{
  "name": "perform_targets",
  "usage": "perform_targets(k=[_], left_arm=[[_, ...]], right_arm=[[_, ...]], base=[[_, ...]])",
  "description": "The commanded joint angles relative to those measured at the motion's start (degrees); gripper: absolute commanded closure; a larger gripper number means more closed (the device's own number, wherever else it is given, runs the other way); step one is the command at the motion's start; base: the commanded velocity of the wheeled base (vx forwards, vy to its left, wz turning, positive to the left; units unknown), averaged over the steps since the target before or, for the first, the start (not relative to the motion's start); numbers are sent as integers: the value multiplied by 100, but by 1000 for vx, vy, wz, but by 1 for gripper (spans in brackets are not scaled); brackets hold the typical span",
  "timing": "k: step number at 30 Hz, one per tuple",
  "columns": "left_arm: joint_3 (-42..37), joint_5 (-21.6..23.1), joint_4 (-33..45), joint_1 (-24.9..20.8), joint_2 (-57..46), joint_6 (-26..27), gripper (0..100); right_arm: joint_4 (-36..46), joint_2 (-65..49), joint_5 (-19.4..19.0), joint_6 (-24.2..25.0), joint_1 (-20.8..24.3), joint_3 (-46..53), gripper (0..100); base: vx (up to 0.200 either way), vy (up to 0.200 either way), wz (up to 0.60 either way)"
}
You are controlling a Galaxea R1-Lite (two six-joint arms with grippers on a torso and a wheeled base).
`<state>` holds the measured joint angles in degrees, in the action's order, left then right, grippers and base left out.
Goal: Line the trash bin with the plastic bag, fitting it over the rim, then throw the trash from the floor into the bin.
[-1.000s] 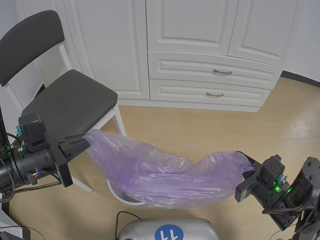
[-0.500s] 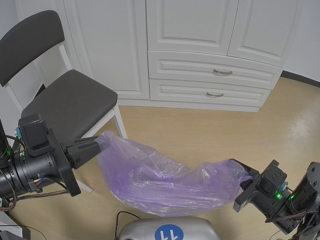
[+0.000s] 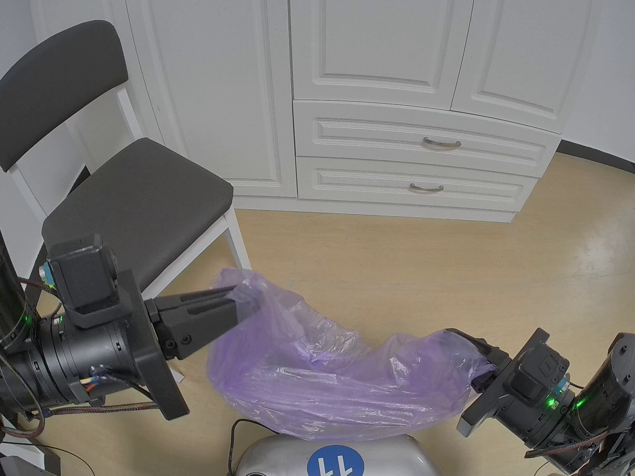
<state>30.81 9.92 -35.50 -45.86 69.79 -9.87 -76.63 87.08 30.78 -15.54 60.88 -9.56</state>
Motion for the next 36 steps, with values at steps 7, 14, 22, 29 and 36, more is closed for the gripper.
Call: perform_targets(k=[7,14,22,29,36], left_arm=[[-13,-17,-106,-19,-1,-6,100],[-92,-606,-607,16,35,73,100],[-4,-676,-616,60,210,38,100],[514,-729,-590,517,1151,-287,100],[725,-843,-405,868,1634,-700,100]], right_arm=[[-581,538,77,122,12,-565,100],[298,617,86,218,-191,-1813,100],[3453,521,77,2284,-217,-3738,100],[6353,459,-1065,4507,-516,-5082,100],[7057,951,-1927,5492,-982,-5627,100]], base=[[0,0,0],[0,0,0],[0,0,0],[0,0,0],[0,0,0]])
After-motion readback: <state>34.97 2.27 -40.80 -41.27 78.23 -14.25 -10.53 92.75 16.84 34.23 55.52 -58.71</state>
